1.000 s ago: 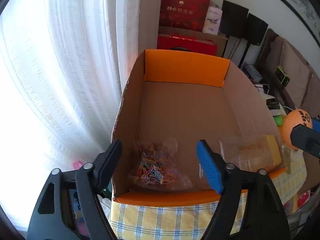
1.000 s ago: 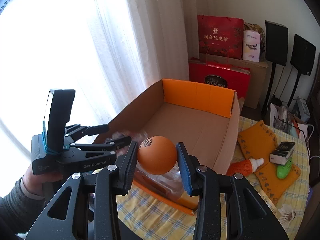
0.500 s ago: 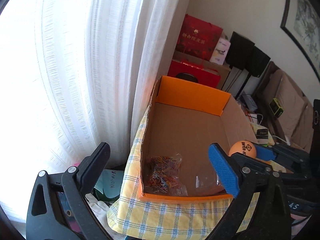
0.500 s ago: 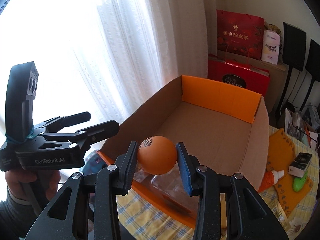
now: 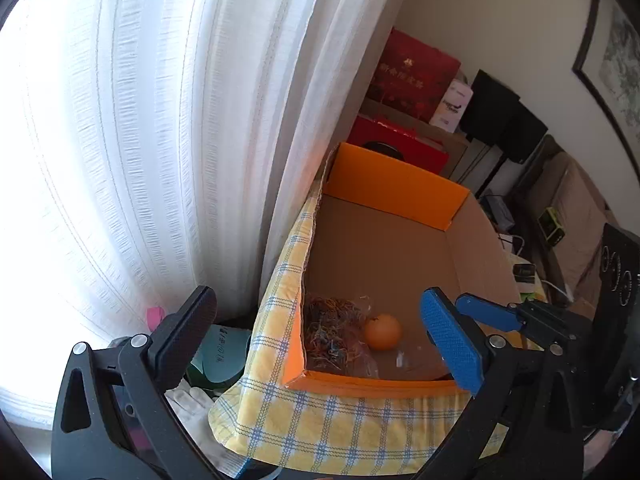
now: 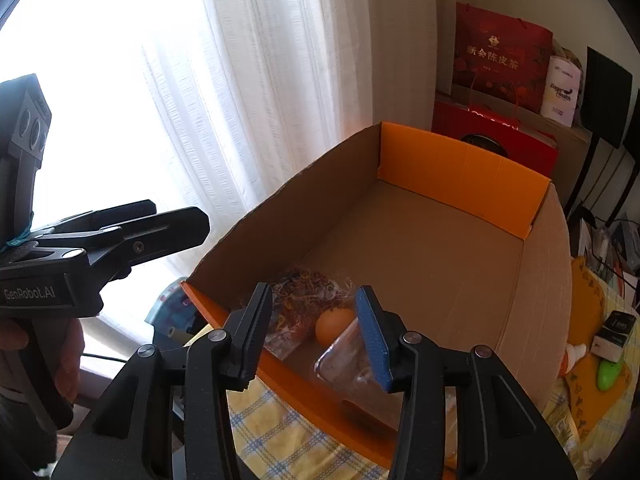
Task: Organize objects
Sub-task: 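Release the rubber-band bag into the box with the left gripper while the right gripper drops the ball in, then withdraw both grippers from the box and move the right gripper toward the shuttlecock, then grasp the white shuttlecock by its base with the right gripper, then grasp the gold foil packet with the left gripper while the right gripper holds the shuttlecock, then carry the packet and shuttlecock over the orange box and release both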
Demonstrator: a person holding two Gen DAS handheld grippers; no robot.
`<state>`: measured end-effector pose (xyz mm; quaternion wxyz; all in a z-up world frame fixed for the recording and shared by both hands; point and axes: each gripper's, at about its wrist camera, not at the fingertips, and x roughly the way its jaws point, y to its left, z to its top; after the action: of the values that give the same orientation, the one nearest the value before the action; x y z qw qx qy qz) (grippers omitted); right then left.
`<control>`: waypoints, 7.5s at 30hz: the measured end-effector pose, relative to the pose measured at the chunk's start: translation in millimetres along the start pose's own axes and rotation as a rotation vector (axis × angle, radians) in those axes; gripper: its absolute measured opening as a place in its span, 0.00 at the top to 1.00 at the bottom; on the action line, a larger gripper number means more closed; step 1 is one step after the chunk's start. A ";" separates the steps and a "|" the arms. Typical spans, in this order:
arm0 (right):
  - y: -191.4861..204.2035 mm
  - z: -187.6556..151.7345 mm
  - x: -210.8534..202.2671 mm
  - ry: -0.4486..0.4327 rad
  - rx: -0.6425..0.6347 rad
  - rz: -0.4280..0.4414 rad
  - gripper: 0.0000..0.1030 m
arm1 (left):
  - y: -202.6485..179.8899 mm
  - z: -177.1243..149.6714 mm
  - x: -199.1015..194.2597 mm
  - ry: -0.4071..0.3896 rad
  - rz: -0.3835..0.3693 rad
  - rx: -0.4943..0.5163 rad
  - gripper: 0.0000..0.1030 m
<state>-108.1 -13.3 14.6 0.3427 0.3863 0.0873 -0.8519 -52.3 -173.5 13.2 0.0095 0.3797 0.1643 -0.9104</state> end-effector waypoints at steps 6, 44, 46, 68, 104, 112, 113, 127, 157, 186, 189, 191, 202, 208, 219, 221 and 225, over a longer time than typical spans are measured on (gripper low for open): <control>-21.0 -2.5 -34.9 -0.034 0.062 -0.026 0.34 | -17.6 -3.2 1.3 0.018 -0.043 0.043 0.00; -174.7 -125.2 -197.4 -0.102 0.423 -0.429 0.20 | -203.9 -56.4 20.7 0.126 -0.286 0.332 0.00; -178.0 -129.3 -200.3 -0.101 0.432 -0.436 0.20 | -211.4 -59.2 21.1 0.128 -0.285 0.347 0.00; -216.8 -167.3 -222.6 -0.099 0.505 -0.500 0.19 | -279.9 -82.0 27.9 0.145 -0.303 0.453 0.00; -254.8 -195.9 -114.1 0.388 -0.265 -0.323 0.36 | -303.6 -157.5 93.0 0.345 -0.365 0.634 0.00; -252.9 -187.4 -105.8 0.421 -0.307 -0.269 0.53 | -303.0 -159.7 91.5 0.345 -0.371 0.645 0.00; -254.2 -184.8 -108.9 0.402 -0.277 -0.247 0.57 | -302.9 -159.7 90.6 0.341 -0.372 0.650 0.00; -267.8 -181.0 -121.5 0.277 0.032 -0.123 0.59 | -331.4 -188.2 86.7 0.099 -0.207 0.966 0.00; -258.7 -185.2 -112.2 0.259 0.030 -0.211 0.59 | -335.4 -130.0 72.0 0.024 -0.346 0.811 0.92; -180.5 -95.8 -155.2 0.082 0.152 -0.214 0.62 | -226.5 23.8 -4.3 -0.038 -0.419 0.451 0.95; -169.2 -79.4 -147.5 0.070 0.134 -0.196 0.62 | -209.7 39.2 -7.2 -0.062 -0.373 0.436 0.95; -161.4 -67.7 -142.1 0.061 0.124 -0.185 0.62 | -199.3 47.2 -6.7 -0.069 -0.347 0.424 0.95; -125.3 -11.6 -105.5 0.034 0.066 -0.112 0.62 | -155.4 71.5 40.4 0.034 -0.260 0.411 0.95; -119.0 3.6 -74.2 0.041 0.073 -0.104 0.62 | -142.1 77.9 79.9 0.135 -0.222 0.444 0.95; -114.0 16.6 -17.3 0.095 0.087 -0.082 0.61 | -125.6 79.6 128.9 0.253 -0.237 0.459 0.95; -111.3 16.1 -8.0 0.113 0.074 -0.086 0.61 | -123.8 80.2 136.4 0.276 -0.236 0.472 0.95; -106.6 15.8 7.7 0.151 0.054 -0.108 0.61 | -125.4 80.5 149.3 0.302 -0.173 0.543 0.94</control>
<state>-190.6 56.2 7.5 0.2781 0.4532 0.1103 -0.8397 -231.7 -63.4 -0.9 -0.1941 0.4837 -0.0531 -0.8518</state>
